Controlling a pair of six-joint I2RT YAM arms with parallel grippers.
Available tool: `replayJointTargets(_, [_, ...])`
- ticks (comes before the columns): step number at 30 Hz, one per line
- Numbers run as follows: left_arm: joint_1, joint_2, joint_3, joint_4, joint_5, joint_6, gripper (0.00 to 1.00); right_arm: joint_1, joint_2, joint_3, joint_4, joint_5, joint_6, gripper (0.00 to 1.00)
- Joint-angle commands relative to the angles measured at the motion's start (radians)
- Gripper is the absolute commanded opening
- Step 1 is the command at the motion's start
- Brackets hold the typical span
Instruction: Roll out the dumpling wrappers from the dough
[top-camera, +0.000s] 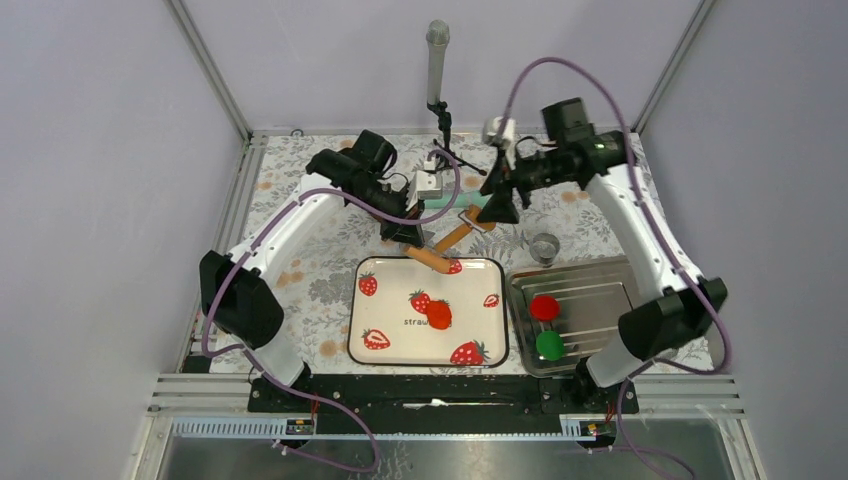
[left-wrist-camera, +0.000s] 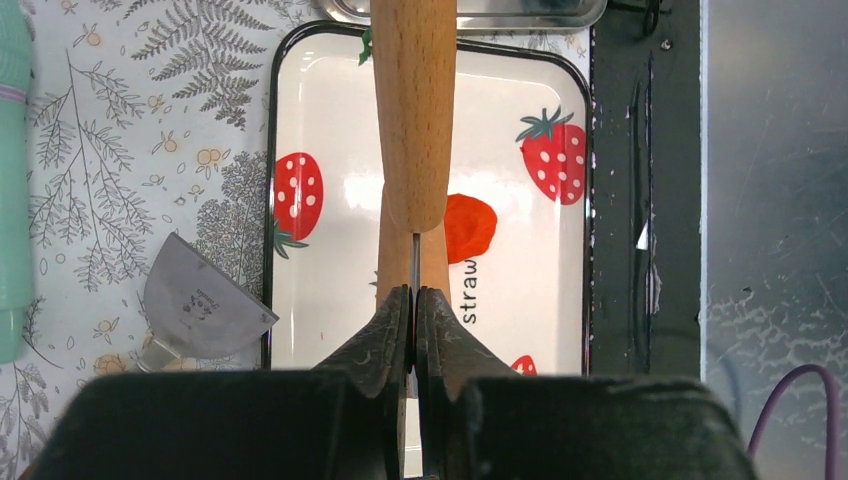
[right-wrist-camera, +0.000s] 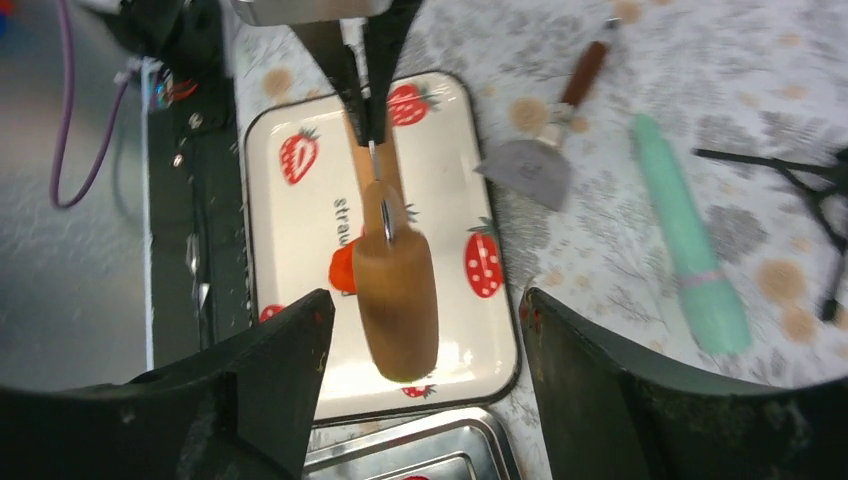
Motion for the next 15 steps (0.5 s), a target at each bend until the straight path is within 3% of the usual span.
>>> replayJointTargets(1, [-0.019,-0.05,0.025,-0.021,0.064,0.133,0.0,0.083,0.083,0.058,-0.161,-0.004,-0.221,0.75])
replayJointTargets(10, [-0.025,-0.081,-0.013,0.153,0.092,-0.031,0.0,0.142,0.089,-0.002,-0.138,-0.004,-0.195,0.66])
replayJointTargets(15, [-0.025,-0.068,-0.007,0.172,0.089,-0.034,0.0,0.149,0.084,-0.035,-0.15,0.012,-0.166,0.54])
